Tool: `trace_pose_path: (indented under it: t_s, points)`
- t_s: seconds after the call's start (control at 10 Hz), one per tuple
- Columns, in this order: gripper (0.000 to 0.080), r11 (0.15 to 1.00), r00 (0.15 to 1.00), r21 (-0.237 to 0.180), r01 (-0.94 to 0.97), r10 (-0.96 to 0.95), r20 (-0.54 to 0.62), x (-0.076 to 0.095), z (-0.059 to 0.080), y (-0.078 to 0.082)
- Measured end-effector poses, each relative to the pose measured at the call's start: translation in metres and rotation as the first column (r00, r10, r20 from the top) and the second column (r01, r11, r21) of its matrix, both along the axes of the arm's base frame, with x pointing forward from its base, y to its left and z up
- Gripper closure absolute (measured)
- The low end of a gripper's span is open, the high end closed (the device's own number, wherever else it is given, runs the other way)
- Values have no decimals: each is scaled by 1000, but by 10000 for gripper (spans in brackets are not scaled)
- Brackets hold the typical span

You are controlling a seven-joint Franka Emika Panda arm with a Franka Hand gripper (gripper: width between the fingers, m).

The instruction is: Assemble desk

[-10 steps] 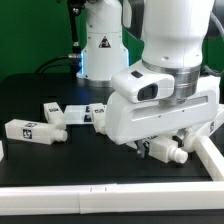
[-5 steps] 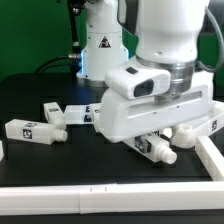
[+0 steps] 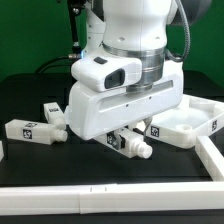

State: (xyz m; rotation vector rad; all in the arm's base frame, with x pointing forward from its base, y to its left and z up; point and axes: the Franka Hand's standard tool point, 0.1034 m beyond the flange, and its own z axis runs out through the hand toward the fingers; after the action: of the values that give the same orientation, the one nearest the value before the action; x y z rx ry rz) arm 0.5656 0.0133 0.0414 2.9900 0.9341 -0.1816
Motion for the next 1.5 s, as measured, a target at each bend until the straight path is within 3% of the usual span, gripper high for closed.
trace_pose_path:
  t_s: [0.2,0.4,0.5,0.9,1.1,1.3,1.4,1.5]
  points:
    - [514,1000,1000,0,-3,3,-1,0,0,-3]
    - [514,999,999,5,-49,49,-22,1,-3,-56]
    - [514,999,999,4,-43,43,-30,4,-7,-75]
    - [514,996,995,11,-91,92,-28,4,-23,-122]
    - [514,988,988,21,-152,153,-15,4,-25,-134]
    - [505,989,989,20,-144,145,-16,4,-25,-132]
    - [328,989,989,20,-144,144,-16,4,-25,-132]
    - [328,989,989,21,-145,145,-23,4,-23,-131]
